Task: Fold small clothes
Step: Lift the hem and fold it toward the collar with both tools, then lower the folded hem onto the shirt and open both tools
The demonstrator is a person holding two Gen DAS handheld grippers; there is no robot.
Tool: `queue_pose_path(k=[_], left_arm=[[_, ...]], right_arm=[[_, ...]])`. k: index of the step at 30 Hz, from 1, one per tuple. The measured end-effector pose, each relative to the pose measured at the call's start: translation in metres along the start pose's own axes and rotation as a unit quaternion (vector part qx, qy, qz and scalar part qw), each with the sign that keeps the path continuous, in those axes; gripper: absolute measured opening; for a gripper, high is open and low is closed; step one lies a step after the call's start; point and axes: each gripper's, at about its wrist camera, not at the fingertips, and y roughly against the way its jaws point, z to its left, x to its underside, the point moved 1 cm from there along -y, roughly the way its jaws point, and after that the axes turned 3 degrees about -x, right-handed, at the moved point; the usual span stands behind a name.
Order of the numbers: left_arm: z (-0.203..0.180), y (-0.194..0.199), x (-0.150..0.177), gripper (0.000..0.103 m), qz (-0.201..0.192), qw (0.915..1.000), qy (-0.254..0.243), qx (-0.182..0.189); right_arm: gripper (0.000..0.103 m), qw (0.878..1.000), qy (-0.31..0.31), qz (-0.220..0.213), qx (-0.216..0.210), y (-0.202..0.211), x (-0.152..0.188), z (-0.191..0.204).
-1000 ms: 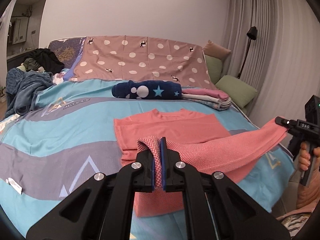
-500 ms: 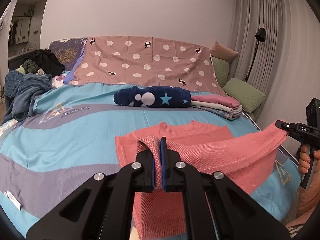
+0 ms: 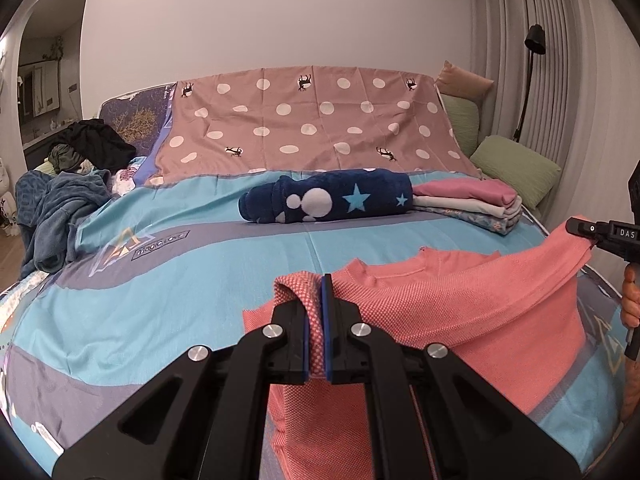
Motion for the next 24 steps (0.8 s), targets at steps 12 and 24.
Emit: queue_pose_path(k=[12, 24], left_arm=[[0.022, -0.108, -0.015, 0.023, 0.078, 0.996, 0.016, -0.042], [0.02, -0.096, 0.026, 0.042, 0.115, 0.9889, -0.075, -0.057]], right_arm=[[0.028, 0.994, 0.002, 0.075, 0.079, -0.104, -0.021, -0.035], [0.062, 0.957, 0.177, 0.167, 0.159, -0.13, 0.021, -0.031]])
